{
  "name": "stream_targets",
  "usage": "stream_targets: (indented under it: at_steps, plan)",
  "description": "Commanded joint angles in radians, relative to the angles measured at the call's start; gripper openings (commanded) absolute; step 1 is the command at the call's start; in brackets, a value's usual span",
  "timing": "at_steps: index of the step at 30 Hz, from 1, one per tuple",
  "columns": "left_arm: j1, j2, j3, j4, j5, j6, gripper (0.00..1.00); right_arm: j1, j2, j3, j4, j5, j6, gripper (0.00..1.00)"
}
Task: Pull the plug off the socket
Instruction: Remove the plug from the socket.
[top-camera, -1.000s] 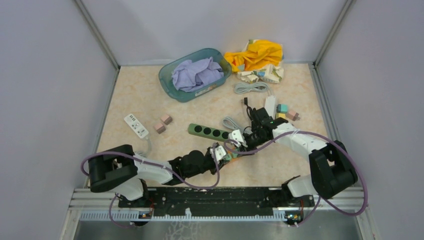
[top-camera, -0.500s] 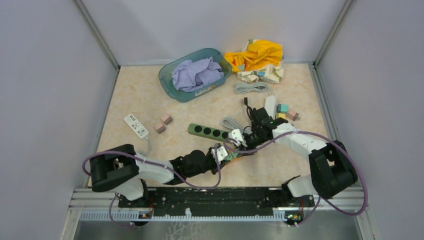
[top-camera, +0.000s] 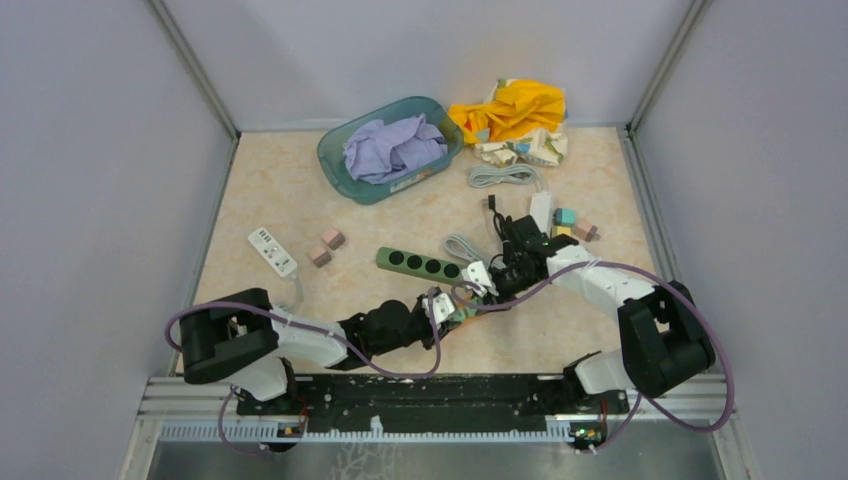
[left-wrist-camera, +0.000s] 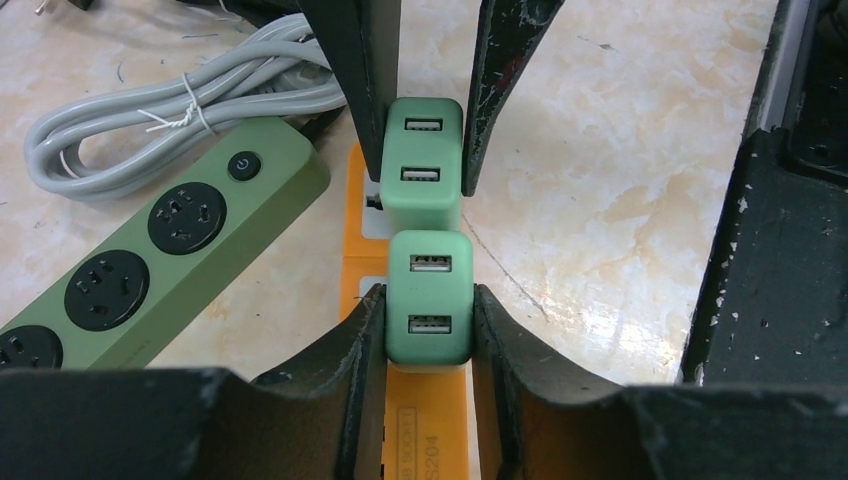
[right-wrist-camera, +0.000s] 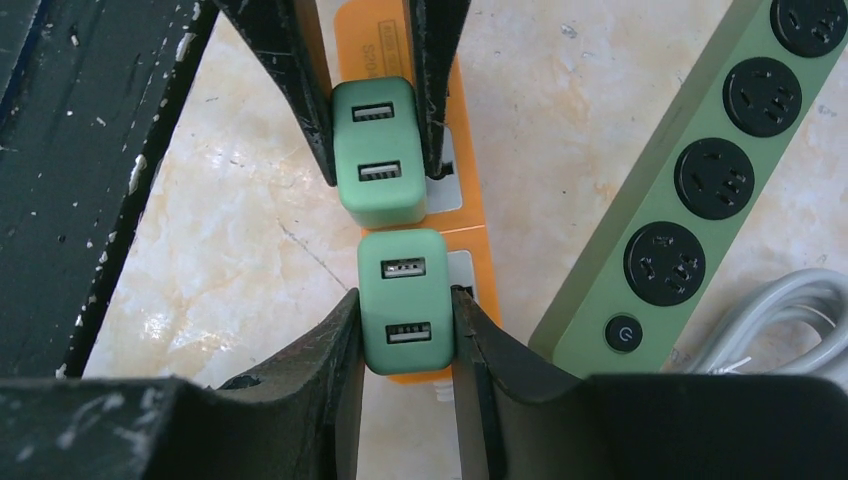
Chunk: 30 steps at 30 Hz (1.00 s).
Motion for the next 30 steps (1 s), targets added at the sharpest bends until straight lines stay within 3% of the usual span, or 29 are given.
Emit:
stream_targets:
  at_steps: [1,9,13,17,20,24,30]
  plan:
    - [0.009,0.018,-0.02,-0.017,0.024,-0.007,0.01,0.029,-0.001,0.02,-0.107,-0.129,-0.126,0.03]
    - [0.01,0.036,-0.016,-0.011,0.032,-0.018,0.01,0.075,-0.013,0.046,0.079,-0.167,0.172,0.0]
    - [0.009,0.035,-0.018,-0.012,0.032,-0.02,0.01,0.048,-0.03,0.054,0.141,-0.103,0.267,0.0]
    - [0.01,0.031,-0.023,-0.014,0.027,-0.019,0.01,-0.032,-0.037,0.051,0.088,-0.087,0.189,0.0]
    - [0.012,0.03,-0.026,-0.014,0.021,-0.02,0.01,-0.039,-0.054,0.022,0.015,-0.071,0.036,0.0]
    - [0.015,0.028,-0.027,-0.015,0.022,-0.015,0.01,-0.037,-0.048,0.004,-0.08,-0.15,-0.122,0.0]
    - [0.016,0.04,-0.021,-0.014,0.029,-0.019,0.01,0.032,-0.024,0.012,-0.008,-0.18,0.004,0.0]
